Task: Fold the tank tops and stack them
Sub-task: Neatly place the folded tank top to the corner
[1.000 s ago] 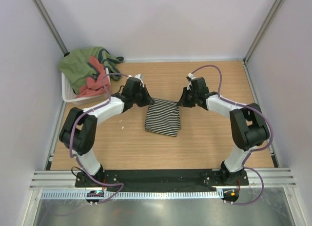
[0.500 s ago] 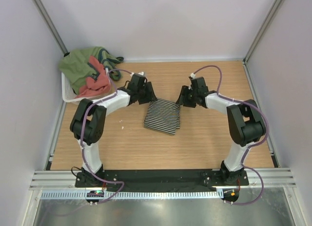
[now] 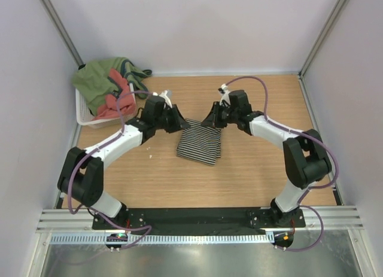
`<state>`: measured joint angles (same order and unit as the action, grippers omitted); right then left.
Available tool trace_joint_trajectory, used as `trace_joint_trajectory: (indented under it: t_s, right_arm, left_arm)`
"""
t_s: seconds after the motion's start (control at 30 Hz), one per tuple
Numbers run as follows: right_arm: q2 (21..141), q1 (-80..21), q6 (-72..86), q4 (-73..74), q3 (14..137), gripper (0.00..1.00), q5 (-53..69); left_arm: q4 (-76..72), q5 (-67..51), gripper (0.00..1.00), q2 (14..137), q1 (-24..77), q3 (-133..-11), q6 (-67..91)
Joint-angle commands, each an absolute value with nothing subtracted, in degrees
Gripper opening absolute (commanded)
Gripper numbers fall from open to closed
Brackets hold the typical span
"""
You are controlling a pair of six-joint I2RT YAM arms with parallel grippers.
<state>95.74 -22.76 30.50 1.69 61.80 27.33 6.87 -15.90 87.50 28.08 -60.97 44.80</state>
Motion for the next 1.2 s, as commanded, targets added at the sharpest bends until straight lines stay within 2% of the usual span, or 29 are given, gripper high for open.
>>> trace_joint_trajectory:
  t_s: [0.0, 0.1, 0.27, 0.47, 0.6, 0.83, 0.93, 0.97, 1.0, 1.03, 1.1, 1.13, 1.17]
  right_arm:
    - [100.71, -24.26, 37.6, -9.03, 64.86, 0.1, 36.11]
    - [105.28, -24.96, 44.81, -16.95, 65.3, 0.06, 38.41]
    - [111.79, -25.75, 52.97, -26.33, 66.45, 0.03, 39.46]
    - [123.39, -25.23, 60.63, -36.11, 68.46, 0.01, 42.1]
    - [128.22, -23.3, 62.14, -36.3, 69.17, 0.01, 41.66]
    - [126.57, -23.2, 59.68, -31.03, 70.05, 0.01, 40.96]
    - [123.16, -23.12, 58.63, -30.59, 69.35, 0.1, 42.01]
    - [121.39, -23.2, 57.4, -29.28, 69.17, 0.16, 41.84]
    - [119.72, -23.12, 55.65, -27.09, 69.26, 0.3, 41.4]
    - [117.88, -23.2, 50.5, -20.46, 69.52, 0.36, 39.31]
    - [111.82, -23.12, 45.38, -9.74, 69.87, 0.5, 36.49]
    - [109.71, -22.85, 41.7, -6.8, 69.7, 0.53, 33.52]
    - [107.95, -22.76, 40.01, -4.33, 69.35, 0.56, 32.27]
  left_arm:
    - [0.2, -24.33, 0.19, 90.26, 28.3, -54.5, 50.17]
    - [-5.07, -27.41, 0.13, 92.36, 28.3, -51.25, 52.02]
    - [-11.16, -28.39, 0.11, 94.04, 28.3, -46.42, 53.35]
    - [-11.79, -27.6, 0.09, 97.03, 28.21, -44.12, 52.47]
    - [-9.67, -25.49, 0.08, 98.44, 28.21, -43.24, 51.07]
    - [-6.34, -23.2, 0.07, 98.35, 27.95, -42.19, 50.62]
    - [-4.23, -22.85, 0.08, 96.42, 27.95, -42.71, 50.36]
    - [-3.7, -22.59, 0.09, 93.89, 27.95, -42.71, 50.1]
    - [-2.73, -21.54, 0.1, 92.21, 28.04, -42.71, 48.97]
    - [-0.2, -20.84, 0.13, 90.54, 28.12, -42.98, 48.35]
    - [4.11, -17.6, 0.25, 83.89, 28.04, -43.76, 46.07]
    - [7.79, -16.45, 0.3, 81.24, 28.04, -44.03, 45.36]
    - [9.56, -15.04, 0.41, 79.04, 28.04, -44.38, 44.74]
